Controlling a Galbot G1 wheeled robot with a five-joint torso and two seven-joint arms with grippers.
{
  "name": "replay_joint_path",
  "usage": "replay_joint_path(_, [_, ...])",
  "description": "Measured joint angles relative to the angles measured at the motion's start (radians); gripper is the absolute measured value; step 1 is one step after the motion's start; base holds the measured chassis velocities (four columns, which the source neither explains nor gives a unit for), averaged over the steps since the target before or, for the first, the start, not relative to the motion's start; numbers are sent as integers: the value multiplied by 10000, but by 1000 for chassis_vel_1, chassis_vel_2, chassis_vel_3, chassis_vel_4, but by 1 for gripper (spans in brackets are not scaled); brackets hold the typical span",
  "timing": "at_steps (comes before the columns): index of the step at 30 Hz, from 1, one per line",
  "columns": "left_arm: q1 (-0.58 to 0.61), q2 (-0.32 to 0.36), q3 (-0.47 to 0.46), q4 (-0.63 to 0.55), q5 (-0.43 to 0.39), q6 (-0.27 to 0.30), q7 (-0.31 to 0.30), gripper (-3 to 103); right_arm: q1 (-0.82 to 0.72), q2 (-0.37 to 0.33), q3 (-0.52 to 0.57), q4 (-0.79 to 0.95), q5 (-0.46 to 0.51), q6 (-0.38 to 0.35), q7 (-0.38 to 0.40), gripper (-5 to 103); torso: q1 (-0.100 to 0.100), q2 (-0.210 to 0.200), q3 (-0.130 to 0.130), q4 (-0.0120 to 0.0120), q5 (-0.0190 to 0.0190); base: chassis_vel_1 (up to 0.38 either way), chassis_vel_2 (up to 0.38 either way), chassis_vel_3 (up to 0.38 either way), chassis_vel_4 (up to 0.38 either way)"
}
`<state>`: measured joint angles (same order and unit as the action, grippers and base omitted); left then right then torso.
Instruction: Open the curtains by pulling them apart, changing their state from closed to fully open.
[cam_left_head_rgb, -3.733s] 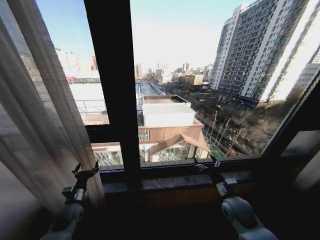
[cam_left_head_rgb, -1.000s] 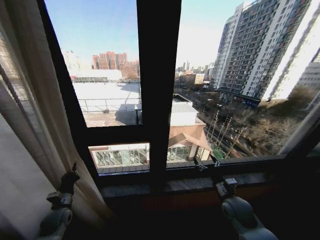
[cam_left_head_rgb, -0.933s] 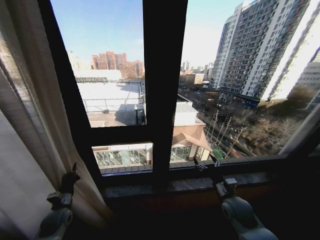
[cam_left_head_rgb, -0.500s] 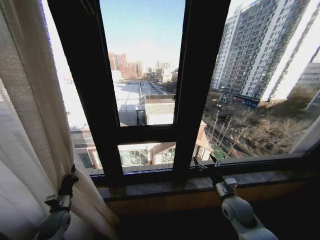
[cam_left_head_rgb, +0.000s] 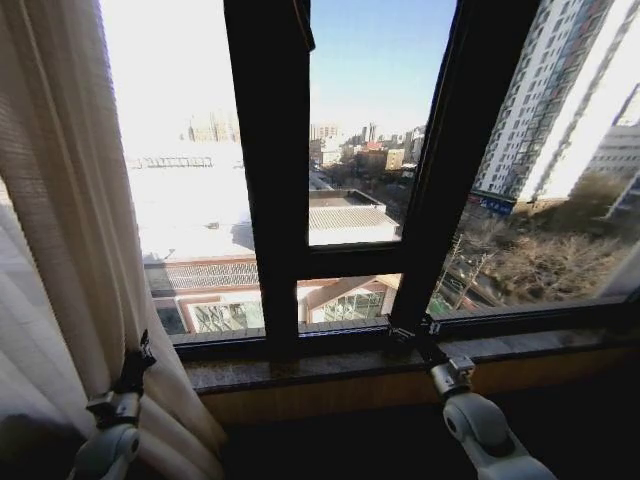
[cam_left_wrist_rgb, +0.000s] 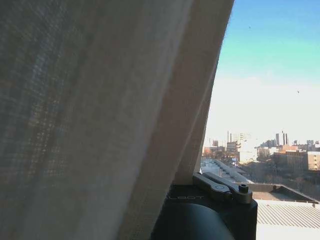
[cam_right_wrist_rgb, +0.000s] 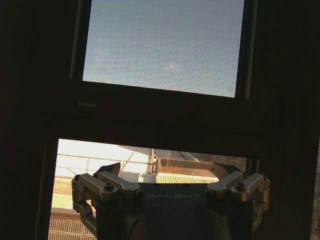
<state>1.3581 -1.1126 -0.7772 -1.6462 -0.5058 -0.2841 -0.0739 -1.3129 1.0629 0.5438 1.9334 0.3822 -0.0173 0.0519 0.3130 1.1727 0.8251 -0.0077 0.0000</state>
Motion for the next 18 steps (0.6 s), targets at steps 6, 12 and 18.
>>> replay_joint_path(6, [99,-21,-84,-63,24,-48,7,0,0,0,0,0,0,0,0,100,2,0,0,0,1,380,315,-372,-320])
replay_joint_path(12, [178,-44,-148,-115,30,-107,4,0,0,0,0,0,0,0,0,100,1,1,-1,0,0,396,320,-393,-323])
replay_joint_path(18, [204,-81,-164,-147,37,-120,-5,0,0,0,0,0,0,0,0,100,3,0,0,1,2,392,322,-382,-322])
